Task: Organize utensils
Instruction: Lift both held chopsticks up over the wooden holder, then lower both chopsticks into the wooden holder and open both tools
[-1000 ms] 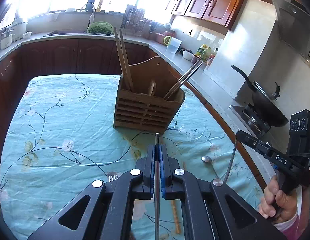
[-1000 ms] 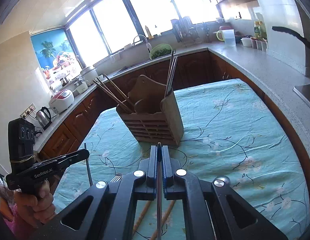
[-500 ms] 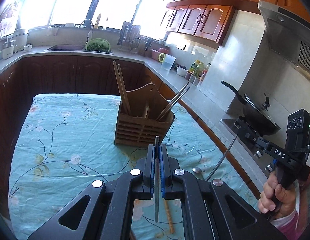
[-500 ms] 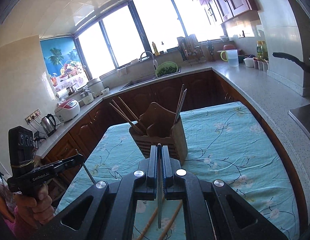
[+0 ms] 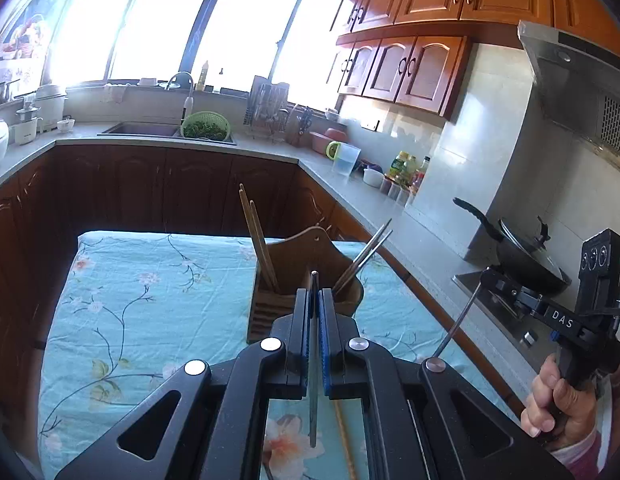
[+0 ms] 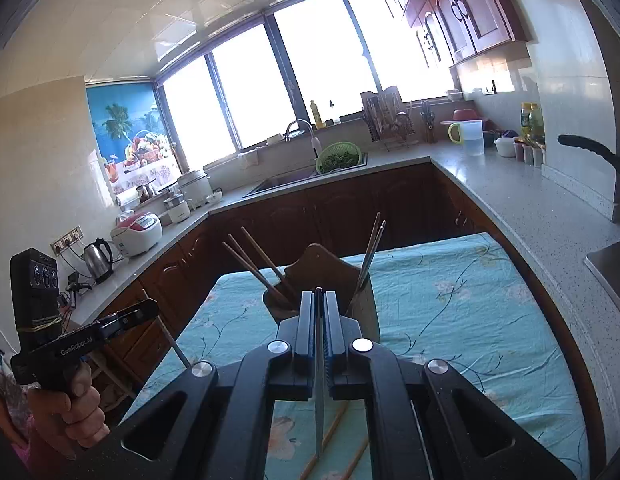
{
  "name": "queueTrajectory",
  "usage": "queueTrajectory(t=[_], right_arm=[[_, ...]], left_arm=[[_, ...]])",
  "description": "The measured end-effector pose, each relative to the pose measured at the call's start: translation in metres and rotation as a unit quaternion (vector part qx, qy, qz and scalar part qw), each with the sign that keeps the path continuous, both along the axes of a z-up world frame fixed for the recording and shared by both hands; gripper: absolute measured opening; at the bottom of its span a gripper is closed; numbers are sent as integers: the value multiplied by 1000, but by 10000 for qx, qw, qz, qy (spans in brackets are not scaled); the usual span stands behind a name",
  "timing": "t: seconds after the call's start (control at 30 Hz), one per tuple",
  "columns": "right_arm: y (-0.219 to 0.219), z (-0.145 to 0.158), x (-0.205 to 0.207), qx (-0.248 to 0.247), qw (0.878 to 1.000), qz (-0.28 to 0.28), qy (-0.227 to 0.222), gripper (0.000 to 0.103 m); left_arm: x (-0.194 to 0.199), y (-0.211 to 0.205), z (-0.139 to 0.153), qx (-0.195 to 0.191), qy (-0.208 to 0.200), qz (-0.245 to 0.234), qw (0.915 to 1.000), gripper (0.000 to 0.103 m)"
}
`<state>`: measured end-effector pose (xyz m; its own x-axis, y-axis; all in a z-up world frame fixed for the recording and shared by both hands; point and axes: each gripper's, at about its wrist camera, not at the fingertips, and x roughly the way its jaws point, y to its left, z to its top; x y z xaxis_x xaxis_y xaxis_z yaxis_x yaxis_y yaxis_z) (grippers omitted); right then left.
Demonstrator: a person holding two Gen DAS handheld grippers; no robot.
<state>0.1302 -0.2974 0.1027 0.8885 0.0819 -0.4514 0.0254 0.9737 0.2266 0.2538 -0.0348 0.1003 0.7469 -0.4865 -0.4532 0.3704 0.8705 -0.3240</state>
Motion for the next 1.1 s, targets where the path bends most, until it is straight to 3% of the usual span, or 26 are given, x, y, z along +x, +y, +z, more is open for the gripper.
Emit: queueTrajectory(t=[0.53,0.7,0.9,1.1], right_arm=[[-10,58,72,-158,9932,-483,-1043,4],[-21,47,97,-50,9918,-668,-1092,4],[-28,3,113,29,9927,-819,-886,4],[-29,-35,117,45,9952,-823,-532,4]], left_arm=[[70,-18,36,-279,-924,689,9929,3],[97,-30,8,-351,-1021,901,9901,3],[114,-54,-45,-254,-997,1037,9893,3],[123,-73,-92,-121,-629,907,9938,3]])
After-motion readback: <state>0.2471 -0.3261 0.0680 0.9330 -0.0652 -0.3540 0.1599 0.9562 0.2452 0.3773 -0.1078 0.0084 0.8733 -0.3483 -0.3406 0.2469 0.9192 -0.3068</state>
